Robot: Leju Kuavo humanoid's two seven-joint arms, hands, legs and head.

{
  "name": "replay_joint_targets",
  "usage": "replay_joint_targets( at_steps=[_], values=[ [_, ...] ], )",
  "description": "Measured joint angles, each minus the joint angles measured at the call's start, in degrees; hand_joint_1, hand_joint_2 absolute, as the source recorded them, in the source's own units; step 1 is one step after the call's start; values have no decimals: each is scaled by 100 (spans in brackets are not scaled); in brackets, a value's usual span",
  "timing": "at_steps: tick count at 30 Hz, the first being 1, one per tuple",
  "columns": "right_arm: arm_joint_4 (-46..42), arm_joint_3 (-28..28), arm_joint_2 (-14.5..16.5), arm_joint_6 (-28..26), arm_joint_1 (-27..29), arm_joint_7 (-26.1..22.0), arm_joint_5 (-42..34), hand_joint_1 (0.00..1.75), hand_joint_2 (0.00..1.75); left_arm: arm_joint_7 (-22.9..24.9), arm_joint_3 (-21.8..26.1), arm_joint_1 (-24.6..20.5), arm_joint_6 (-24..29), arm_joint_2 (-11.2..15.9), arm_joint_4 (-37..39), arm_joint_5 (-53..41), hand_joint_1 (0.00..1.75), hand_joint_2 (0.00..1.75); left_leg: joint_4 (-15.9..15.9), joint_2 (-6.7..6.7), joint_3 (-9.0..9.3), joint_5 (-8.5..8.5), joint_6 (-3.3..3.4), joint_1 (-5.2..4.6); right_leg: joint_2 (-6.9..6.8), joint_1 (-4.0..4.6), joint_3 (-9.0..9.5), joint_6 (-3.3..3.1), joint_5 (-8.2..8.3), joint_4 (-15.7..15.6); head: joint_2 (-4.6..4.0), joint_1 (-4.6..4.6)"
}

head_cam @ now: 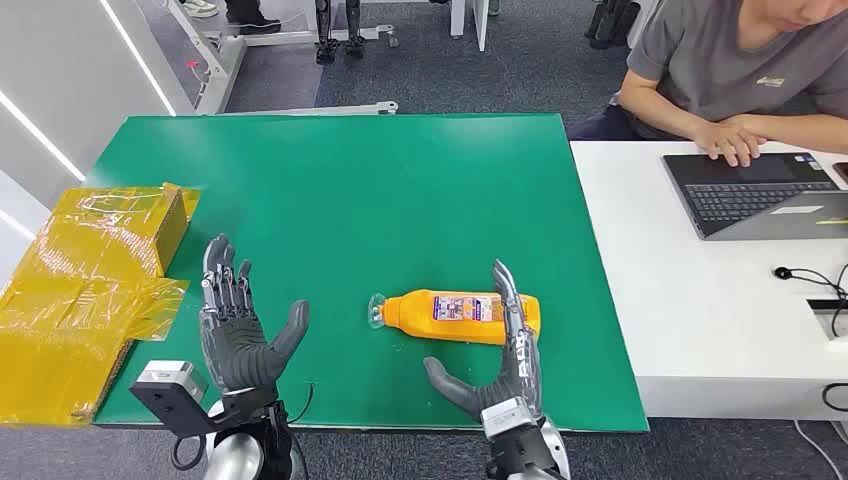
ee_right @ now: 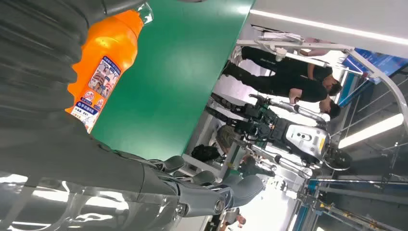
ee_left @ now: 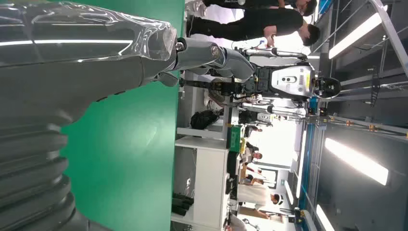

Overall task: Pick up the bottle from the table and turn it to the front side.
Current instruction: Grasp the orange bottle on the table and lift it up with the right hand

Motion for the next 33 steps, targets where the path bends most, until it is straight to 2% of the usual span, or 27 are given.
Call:
replay_joint_targets(
  at_steps=[2, 6, 10, 15, 18, 26, 33],
  values=[
    [0, 1, -14, -18, -30, 88, 218, 0, 175, 0, 0, -2, -16, 0, 2, 6, 0, 175, 0, 0, 0, 0, 0, 0, 0, 0, 0, 0, 0, 0, 0, 0],
    [-13, 4, -128, 57, -227, 500, 1136, 0, 175, 0, -1, -37, -86, 0, 39, 15, 0, 175, 0, 1, 1, 0, 0, 0, 0, 0, 0, 0, 1, 0, 0, 1],
    [-30, 8, -231, 157, -386, 726, 1485, 0, 175, 0, -1, -59, -112, 0, 71, 14, 0, 175, 1, 1, 1, 0, 0, -1, 1, 0, 1, 0, 1, 0, 0, 0],
    [178, 94, -565, 939, -875, 1453, 2443, 0, 175, 0, -1, -99, -273, -1, 87, 15, 0, 175, 1, 2, 1, 1, 0, -1, 2, 0, 1, 1, 2, 0, 0, 1],
    [467, 188, -797, 1271, -1265, 1729, 2904, 0, 175, 0, -1, -183, -496, -4, 115, -4, 0, 175, 2, 0, 1, 3, 2, -1, -1, 0, 1, 1, 4, 0, 0, 1],
    [1150, 305, -1415, 2116, -2252, 1896, 2887, 0, 175, 0, 1, -478, -743, -23, 261, 51, 0, 175, 6, -1, 1, 4, 3, -2, -1, -1, 2, 1, 9, 0, 0, 1],
    [1756, 527, -1764, 2827, -2774, 2133, 2811, 0, 175, 0, 1, -660, -853, -48, 416, 128, 0, 175, 7, -2, 0, 4, 2, -2, -1, -1, 0, 1, 8, 0, 0, 1]
  ],
)
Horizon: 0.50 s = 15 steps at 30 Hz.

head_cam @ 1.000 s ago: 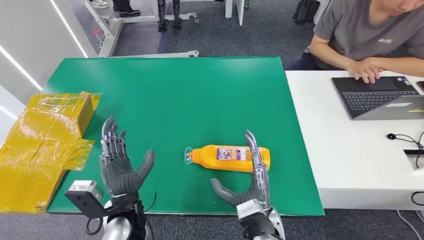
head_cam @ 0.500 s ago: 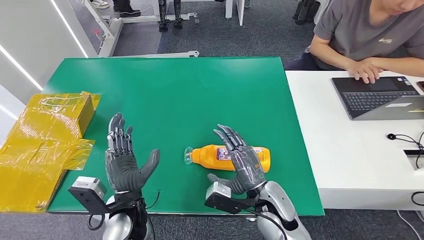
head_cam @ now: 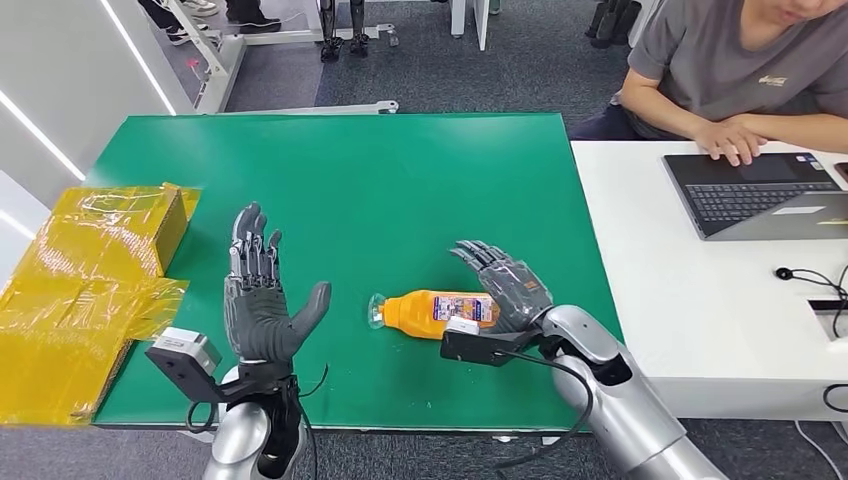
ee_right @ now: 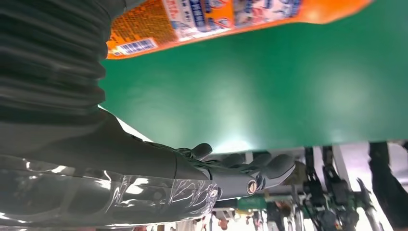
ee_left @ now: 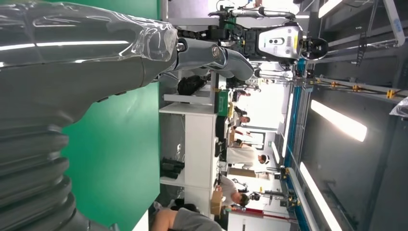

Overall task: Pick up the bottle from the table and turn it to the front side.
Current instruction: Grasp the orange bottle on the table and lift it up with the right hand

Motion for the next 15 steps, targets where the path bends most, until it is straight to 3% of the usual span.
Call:
replay_joint_targets(
  at_steps=[6, 10, 15],
  values=[
    [421, 304, -340, 631, -322, 245, -228, 0, 175, 0, -12, -149, -54, -23, 185, 81, 0, 175, 0, -1, -1, 0, 0, -1, 0, 0, -1, 1, 0, 0, 0, 0],
    [796, 605, -526, 1048, -671, -51, -743, 0, 175, 0, -38, -237, 74, -36, 310, 203, 0, 175, 1, 2, -2, 0, 0, -1, 3, 0, 0, 1, 2, 0, 0, 1],
    [1408, 1024, -507, 1349, -1202, -336, -1174, 0, 175, 0, -43, -288, 189, -38, 356, 286, 0, 175, 2, 2, -1, 1, 0, 1, 3, -1, 0, 0, 4, 1, 0, -1]
  ],
)
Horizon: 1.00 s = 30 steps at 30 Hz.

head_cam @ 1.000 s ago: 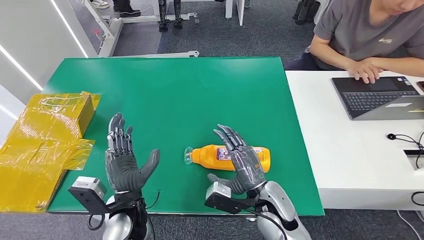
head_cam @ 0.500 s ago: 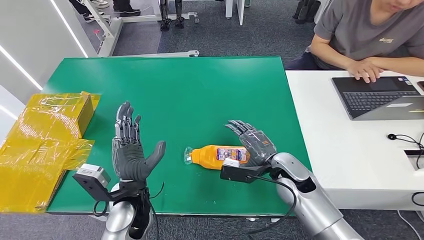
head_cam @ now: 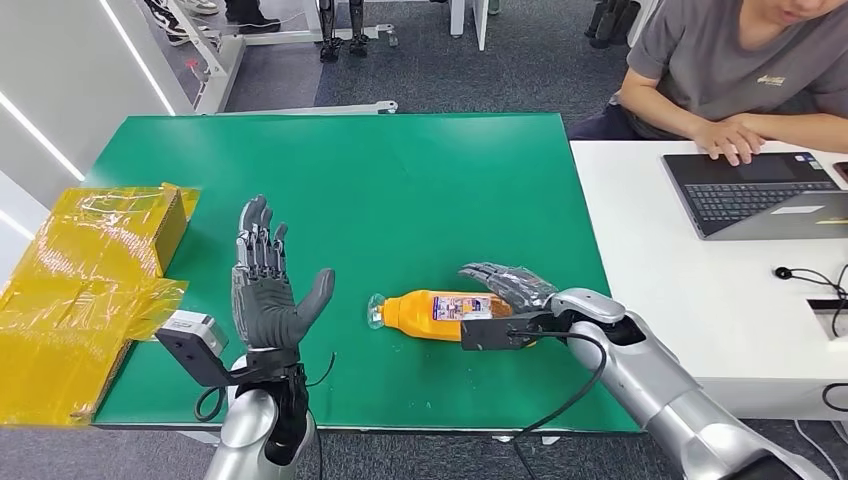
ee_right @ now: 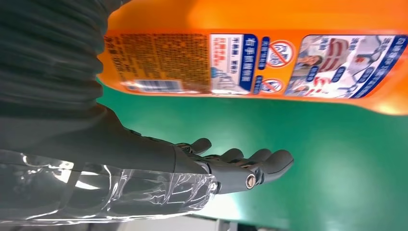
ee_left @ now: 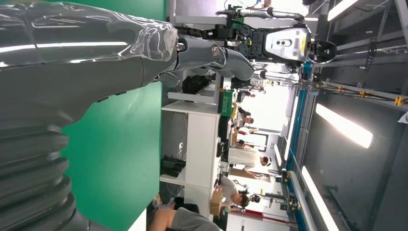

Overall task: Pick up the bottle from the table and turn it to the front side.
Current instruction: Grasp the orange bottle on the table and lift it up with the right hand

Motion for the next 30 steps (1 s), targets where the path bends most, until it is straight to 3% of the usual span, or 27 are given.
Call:
replay_joint_targets(
  at_steps=[10, 17, 29, 30],
  values=[
    [1325, 677, 448, 100, -853, -148, -187, 0, 175, 0, 0, -8, 61, 0, 2, 23, 0, 175, -1, 0, 0, 1, 0, 0, 0, 1, -1, 0, 0, 2, 0, 0],
    [2140, 957, 727, 112, -1147, -229, -262, 0, 175, 0, 1, -28, 63, 0, 2, 52, 0, 175, 0, -2, 0, 2, 1, -1, -2, 1, 0, 0, 0, 1, 0, 1],
    [2843, 1399, 896, 427, -1432, -210, -126, 0, 175, 0, 2, -109, 65, 0, 85, 108, 0, 175, 0, -1, 6, 2, 1, -1, -1, 1, 4, 0, 0, 0, 0, 0],
    [2872, 1425, 900, 430, -1447, -208, -128, 12, 175, 0, 2, -110, 64, 0, 93, 112, 0, 175, 0, -1, 7, 2, 1, -1, -1, 1, 5, 0, 0, 0, 0, 0]
  ],
)
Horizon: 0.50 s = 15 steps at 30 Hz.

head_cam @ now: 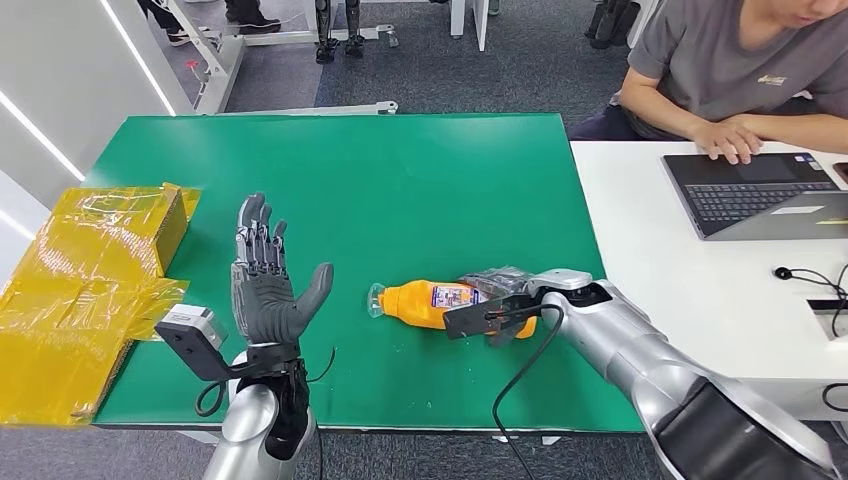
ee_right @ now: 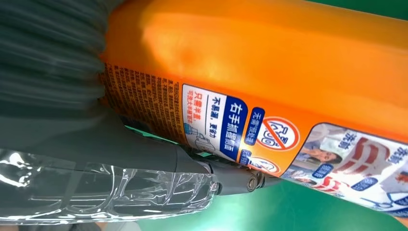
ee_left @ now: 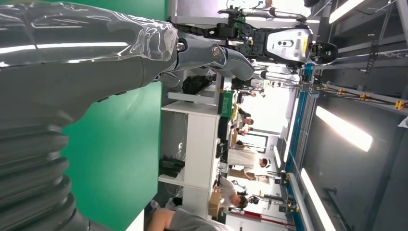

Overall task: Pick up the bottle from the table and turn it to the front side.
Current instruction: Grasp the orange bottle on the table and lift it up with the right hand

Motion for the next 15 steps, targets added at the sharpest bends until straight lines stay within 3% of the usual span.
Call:
replay_joint_targets(
  at_steps=[3, 4, 8, 15],
  values=[
    [57, 59, 5, -14, -26, -3, 10, 142, 175, 0, 0, -4, -7, 0, 24, 5, 0, 175, 0, 0, 3, 0, 0, 0, 0, 0, 3, 0, 0, 0, 0, 0],
    [67, 75, 6, -21, -32, -11, 16, 175, 175, 0, 0, -6, -9, 0, 32, 5, 0, 175, 1, 0, 4, 0, 0, 0, 0, 0, 4, 0, 0, 0, 0, 0],
    [99, 133, 7, -132, -48, -68, -4, 175, 175, 0, 0, -15, -9, 0, 56, 5, 0, 175, 1, 2, 9, 0, 0, 0, 3, 0, 8, 0, 0, 0, 0, 0],
    [130, 158, 30, -847, 22, -68, -132, 175, 175, 0, 0, -17, 33, 0, 72, -19, 0, 175, 1, 2, 10, 3, 3, 0, 2, 0, 10, 0, 2, 0, 0, 1]
  ],
)
